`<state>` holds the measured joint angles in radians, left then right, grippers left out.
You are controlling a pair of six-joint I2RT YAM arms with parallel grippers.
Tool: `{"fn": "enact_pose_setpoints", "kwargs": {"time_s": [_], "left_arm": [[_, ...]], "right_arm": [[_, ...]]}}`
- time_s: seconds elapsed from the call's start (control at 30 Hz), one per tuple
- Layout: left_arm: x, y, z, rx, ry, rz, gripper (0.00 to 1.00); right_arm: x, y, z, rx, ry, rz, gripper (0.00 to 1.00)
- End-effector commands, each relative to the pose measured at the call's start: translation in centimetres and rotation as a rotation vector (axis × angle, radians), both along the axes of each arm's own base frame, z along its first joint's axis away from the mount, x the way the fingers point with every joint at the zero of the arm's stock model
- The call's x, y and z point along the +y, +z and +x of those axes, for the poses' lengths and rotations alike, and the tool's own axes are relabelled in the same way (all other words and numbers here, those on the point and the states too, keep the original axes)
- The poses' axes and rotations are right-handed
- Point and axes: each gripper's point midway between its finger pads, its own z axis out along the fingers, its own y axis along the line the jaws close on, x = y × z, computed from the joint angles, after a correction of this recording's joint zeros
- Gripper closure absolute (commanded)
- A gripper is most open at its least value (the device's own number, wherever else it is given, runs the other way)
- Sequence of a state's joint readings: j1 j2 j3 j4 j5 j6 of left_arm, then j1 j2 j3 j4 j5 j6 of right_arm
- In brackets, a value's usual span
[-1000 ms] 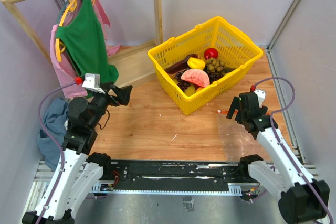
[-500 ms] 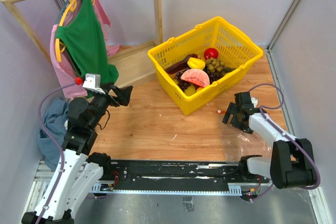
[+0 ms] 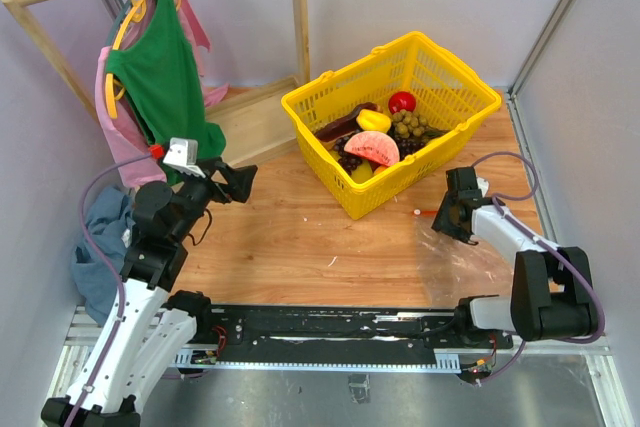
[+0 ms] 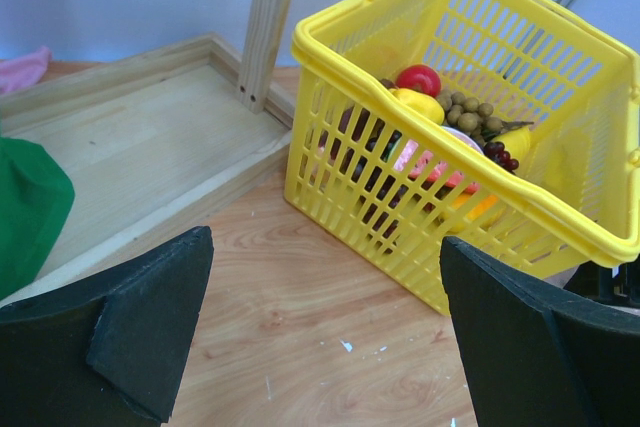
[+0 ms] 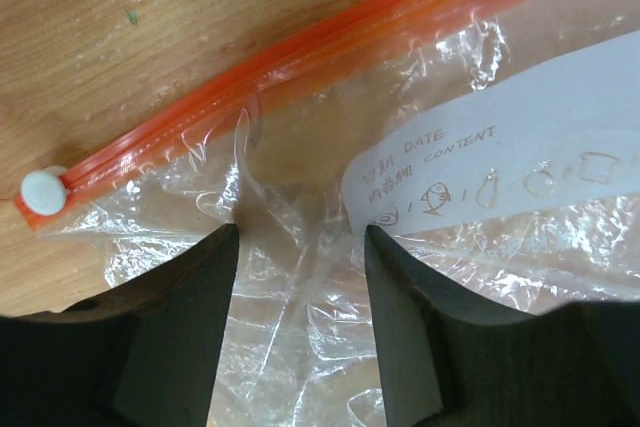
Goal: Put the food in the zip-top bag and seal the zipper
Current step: Pick up the zipper food storage bag at the corner of the board.
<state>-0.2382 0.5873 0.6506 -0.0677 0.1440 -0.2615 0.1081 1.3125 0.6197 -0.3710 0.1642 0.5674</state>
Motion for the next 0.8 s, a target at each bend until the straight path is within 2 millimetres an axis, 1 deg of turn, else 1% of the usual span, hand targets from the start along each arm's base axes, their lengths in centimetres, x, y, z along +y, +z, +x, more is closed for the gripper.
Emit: {"fn": "enact_pose_setpoints", "kwargs": {"time_s": [0.0,0.1,0.23,0.33,0.43,0.5,0.63,0.77], "left_arm": [[-0.7,-0.2,-0.1,0.010,-0.041,0.018,0.01],[-1.0,-0.4,0.0,0.020,-0.058,0.018,0.01],[-1.8,-0.7,0.1,0.048,-0.099,0.001,0.01],[-2.7,-0.9,0.2,0.087,-0.136,-0.034,0.01],[-3.2,-1.1,0.5,0.151,-0.151,-0.055,0.01],[-3.7,-2.0,0.8,0.209,-0.166,-0.072,0.01],[-6.0,-3.9,0.6,0.328,-0.275,-0.155,0.02],[-8.1,-5.5,0.0,0.405,-0.345,-0.184,0.02]], "right_arm": [[0.0,-1.5,-3.0,0.099,0.019,0.018,0.68],[0.0,-0.6,-2.5,0.059,0.046,0.012,0.84],[0.5,0.8,-1.7,0.001,0.096,-0.009,0.99],[1.5,2.0,-1.3,-0.051,0.152,-0.005,0.99],[3.1,3.5,-0.6,-0.119,0.229,0.012,0.99],[4.1,4.6,-0.5,-0.156,0.277,0.009,0.99],[5.4,6.6,-0.9,-0.245,0.353,-0.003,0.99],[6.9,7.6,-1.9,-0.309,0.427,0.047,0.99]]}}
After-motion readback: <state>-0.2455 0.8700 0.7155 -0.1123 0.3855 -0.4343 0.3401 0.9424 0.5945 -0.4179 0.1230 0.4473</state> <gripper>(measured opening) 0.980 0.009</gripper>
